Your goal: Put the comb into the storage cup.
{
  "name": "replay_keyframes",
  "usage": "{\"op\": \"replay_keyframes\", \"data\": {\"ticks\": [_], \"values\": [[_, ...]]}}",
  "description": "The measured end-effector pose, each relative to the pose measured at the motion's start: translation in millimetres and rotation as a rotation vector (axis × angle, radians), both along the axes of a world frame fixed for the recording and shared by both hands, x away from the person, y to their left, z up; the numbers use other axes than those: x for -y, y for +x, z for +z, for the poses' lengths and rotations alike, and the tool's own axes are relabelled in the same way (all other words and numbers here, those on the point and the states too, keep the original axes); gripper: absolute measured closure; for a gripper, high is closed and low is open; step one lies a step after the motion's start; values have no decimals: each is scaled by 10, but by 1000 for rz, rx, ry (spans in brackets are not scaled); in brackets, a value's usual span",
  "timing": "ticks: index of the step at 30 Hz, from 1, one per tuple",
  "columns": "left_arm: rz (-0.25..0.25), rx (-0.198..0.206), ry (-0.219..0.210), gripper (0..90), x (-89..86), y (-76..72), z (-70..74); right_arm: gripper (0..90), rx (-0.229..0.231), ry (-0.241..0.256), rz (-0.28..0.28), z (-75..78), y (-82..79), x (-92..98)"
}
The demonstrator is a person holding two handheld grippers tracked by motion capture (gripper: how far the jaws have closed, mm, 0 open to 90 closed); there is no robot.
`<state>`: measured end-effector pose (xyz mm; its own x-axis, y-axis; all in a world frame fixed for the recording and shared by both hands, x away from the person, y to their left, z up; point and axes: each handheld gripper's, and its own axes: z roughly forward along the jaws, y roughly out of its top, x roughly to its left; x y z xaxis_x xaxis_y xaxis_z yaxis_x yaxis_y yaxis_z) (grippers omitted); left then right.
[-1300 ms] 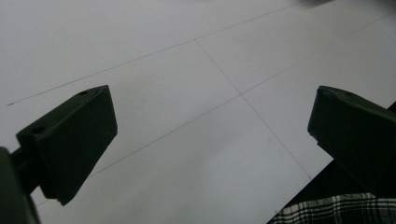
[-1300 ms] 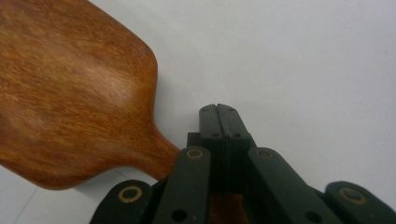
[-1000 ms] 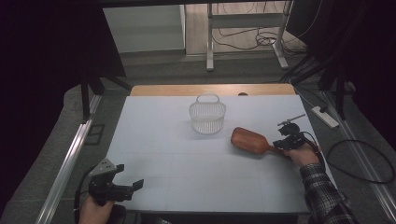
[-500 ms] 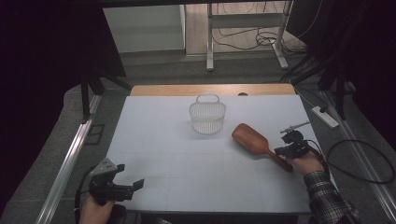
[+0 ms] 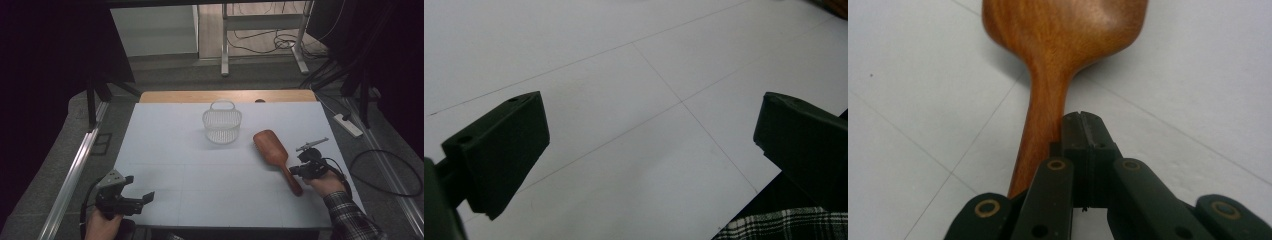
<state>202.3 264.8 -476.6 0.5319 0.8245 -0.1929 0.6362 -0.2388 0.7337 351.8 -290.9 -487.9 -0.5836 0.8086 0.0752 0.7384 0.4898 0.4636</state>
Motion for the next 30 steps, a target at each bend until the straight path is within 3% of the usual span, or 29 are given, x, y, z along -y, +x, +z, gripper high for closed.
{"op": "replay_keyframes", "data": {"ticks": [8,12,19,27,30], "values": [[0,-1,-2,13,0,3,0,896,37,-5,-23,51,-23,7],[-1,-1,-1,13,3,3,-1,894,73,28,-26,140,-70,11],[0,0,-2,14,4,4,-1,693,111,12,-45,211,-102,-42],[0,-1,-1,14,5,5,-1,394,143,2,-55,289,-125,-132],[0,-1,0,14,5,5,-1,339,139,-3,-58,308,-120,-153]]}}
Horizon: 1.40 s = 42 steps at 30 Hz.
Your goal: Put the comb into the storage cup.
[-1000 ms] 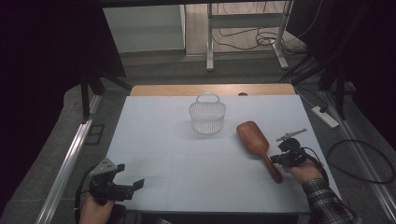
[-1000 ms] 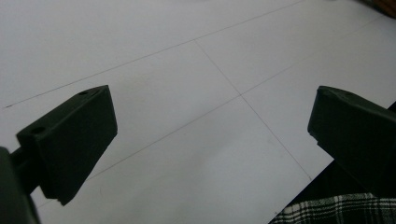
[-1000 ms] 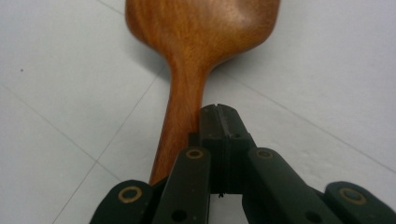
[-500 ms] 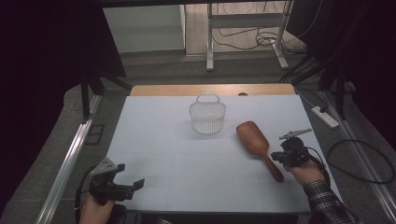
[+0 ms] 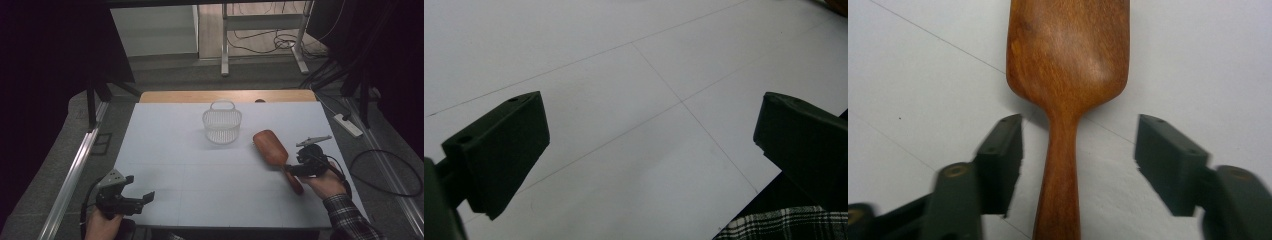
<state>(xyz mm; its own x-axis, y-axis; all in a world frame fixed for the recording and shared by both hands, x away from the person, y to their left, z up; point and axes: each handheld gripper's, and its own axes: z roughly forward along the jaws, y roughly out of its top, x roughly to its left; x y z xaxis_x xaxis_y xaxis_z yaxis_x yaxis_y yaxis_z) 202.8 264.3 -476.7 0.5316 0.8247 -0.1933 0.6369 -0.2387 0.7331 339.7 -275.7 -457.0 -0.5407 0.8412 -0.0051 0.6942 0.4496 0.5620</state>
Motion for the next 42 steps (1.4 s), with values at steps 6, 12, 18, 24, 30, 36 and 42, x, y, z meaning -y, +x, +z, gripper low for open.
{"op": "replay_keyframes", "data": {"ticks": [6,12,18,24,30,36,42], "values": [[-1,-2,0,14,1,1,0,177,-21,19,-8,7,27,-19],[-2,-3,2,14,1,3,0,6,-24,49,-5,1,65,-54],[-7,-2,7,14,5,3,1,0,-7,35,3,3,87,-110],[-9,-1,8,14,8,1,1,0,-44,-1,-2,-54,146,-140],[-12,0,11,14,11,2,0,0,-64,-22,-30,-130,193,-139],[-14,0,8,14,9,1,1,0,-120,-45,-29,-266,238,-164],[-15,1,10,14,12,1,0,0,-139,-69,-33,-336,258,-167]]}}
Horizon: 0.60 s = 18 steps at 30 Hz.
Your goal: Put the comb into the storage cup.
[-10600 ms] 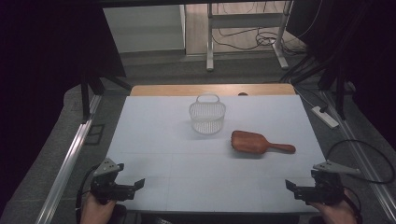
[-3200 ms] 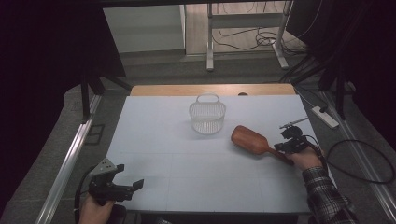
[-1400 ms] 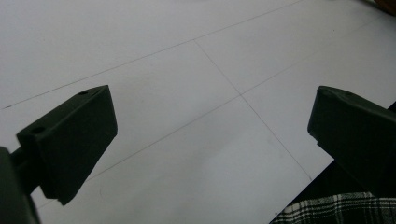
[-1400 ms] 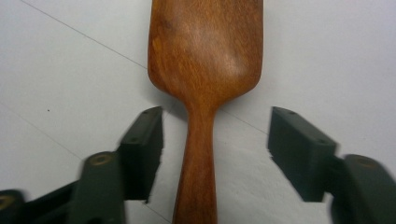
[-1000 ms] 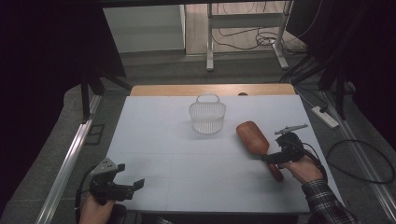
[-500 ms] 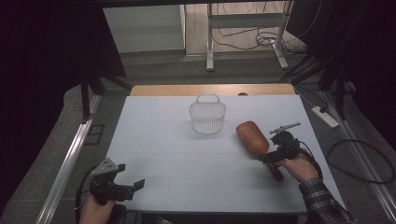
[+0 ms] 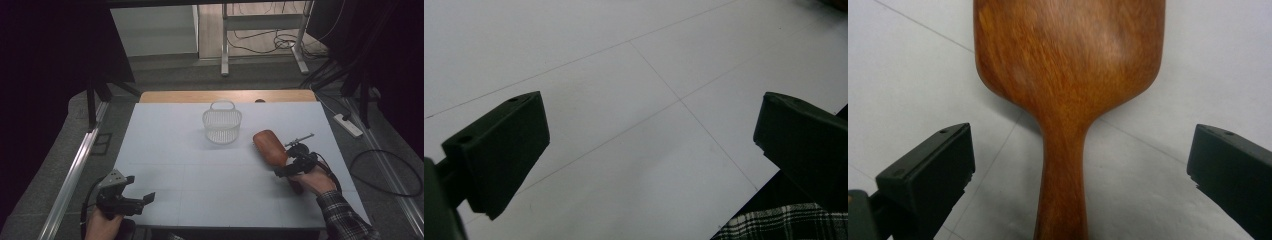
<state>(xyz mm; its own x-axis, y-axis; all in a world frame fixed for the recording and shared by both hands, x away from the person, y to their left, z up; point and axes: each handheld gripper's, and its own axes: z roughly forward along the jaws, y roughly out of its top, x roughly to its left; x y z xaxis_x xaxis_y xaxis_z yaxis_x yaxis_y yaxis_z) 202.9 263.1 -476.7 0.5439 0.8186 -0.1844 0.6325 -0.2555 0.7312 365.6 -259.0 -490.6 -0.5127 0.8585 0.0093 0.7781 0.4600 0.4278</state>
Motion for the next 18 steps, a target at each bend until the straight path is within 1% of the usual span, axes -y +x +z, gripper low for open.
{"op": "replay_keyframes", "data": {"ticks": [6,11,12,13,18], "values": [[-1,0,3,14,3,1,0,0,-14,-20,12,-55,2,-17],[0,1,3,14,4,1,-1,11,-4,-35,7,-56,-1,-35],[-1,1,4,14,5,2,0,64,10,-45,4,-50,-5,-39],[-1,0,4,14,5,2,0,89,15,-40,0,-44,-7,-40],[-3,-1,7,14,7,4,0,280,23,-36,11,-21,-6,-37]]}}
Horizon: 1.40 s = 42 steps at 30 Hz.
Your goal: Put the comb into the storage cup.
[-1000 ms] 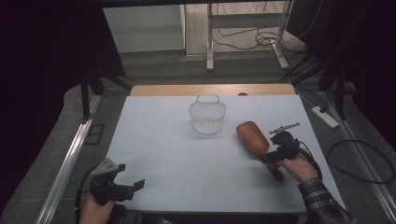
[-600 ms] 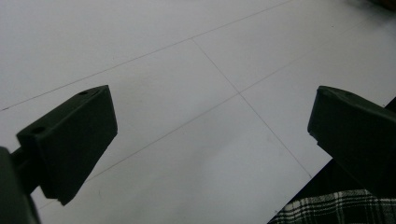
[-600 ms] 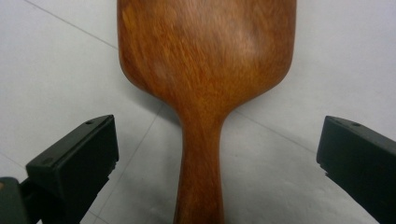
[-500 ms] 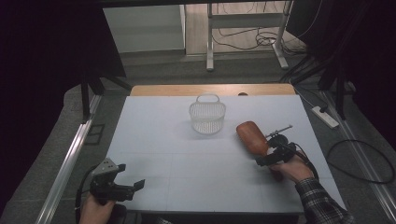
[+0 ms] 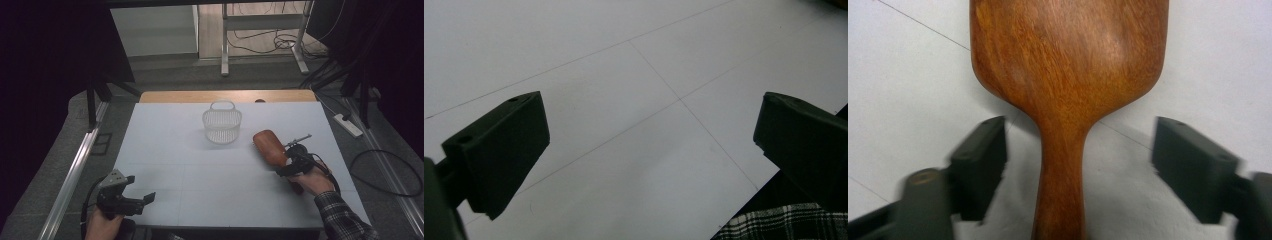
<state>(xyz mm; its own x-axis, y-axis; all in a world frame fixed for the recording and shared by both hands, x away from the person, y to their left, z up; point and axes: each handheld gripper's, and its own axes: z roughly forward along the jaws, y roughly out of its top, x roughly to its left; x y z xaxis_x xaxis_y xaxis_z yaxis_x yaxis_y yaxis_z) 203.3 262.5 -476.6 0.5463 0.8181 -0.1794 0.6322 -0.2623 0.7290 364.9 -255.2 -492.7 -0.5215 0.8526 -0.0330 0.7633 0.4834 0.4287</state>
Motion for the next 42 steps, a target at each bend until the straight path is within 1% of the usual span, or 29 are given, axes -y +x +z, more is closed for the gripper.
{"op": "replay_keyframes", "data": {"ticks": [6,9,10,11,13,14,15,18,19,20,21,26,29,30,31,32,34,36,39,41,42], "values": [[0,0,2,14,7,3,-1,499,-14,28,10,6,18,-1],[0,-1,1,14,8,4,-1,631,-39,33,20,-9,28,-2],[0,-1,2,14,8,4,-1,661,-44,27,23,-12,28,-6],[0,-1,2,14,8,4,-1,661,-44,27,23,-12,28,-6],[0,-1,4,14,9,4,0,691,-51,18,25,-12,29,-4],[1,-1,6,14,11,4,0,699,-47,18,26,-9,27,4],[0,-1,10,14,15,5,0,708,-46,28,34,0,27,24],[2,-2,27,12,32,8,1,714,-44,54,27,6,21,40],[2,-2,27,12,32,8,1,714,-44,54,27,6,21,40],[4,-4,32,10,42,10,1,716,-24,61,29,13,6,45],[3,-8,42,7,47,15,1,717,-21,71,26,13,2,48],[12,-12,35,0,40,23,4,719,-12,87,29,19,-10,65],[7,-14,38,0,45,26,6,719,-3,90,30,22,-18,68],[4,-14,44,0,56,28,7,719,10,91,34,27,-33,65],[-11,-18,52,0,73,35,8,719,17,95,34,30,-37,64],[-16,-19,52,0,86,40,9,719,13,99,36,36,-40,64],[-23,-17,52,0,94,46,12,719,16,104,39,39,-45,65],[-34,-6,38,0,125,63,16,719,24,108,38,53,-60,61],[-42,0,30,0,152,84,24,719,31,124,44,77,-78,71],[-58,2,14,0,165,103,27,719,37,137,48,93,-88,81],[-76,7,9,0,171,116,27,719,39,142,49,100,-92,84]]}}
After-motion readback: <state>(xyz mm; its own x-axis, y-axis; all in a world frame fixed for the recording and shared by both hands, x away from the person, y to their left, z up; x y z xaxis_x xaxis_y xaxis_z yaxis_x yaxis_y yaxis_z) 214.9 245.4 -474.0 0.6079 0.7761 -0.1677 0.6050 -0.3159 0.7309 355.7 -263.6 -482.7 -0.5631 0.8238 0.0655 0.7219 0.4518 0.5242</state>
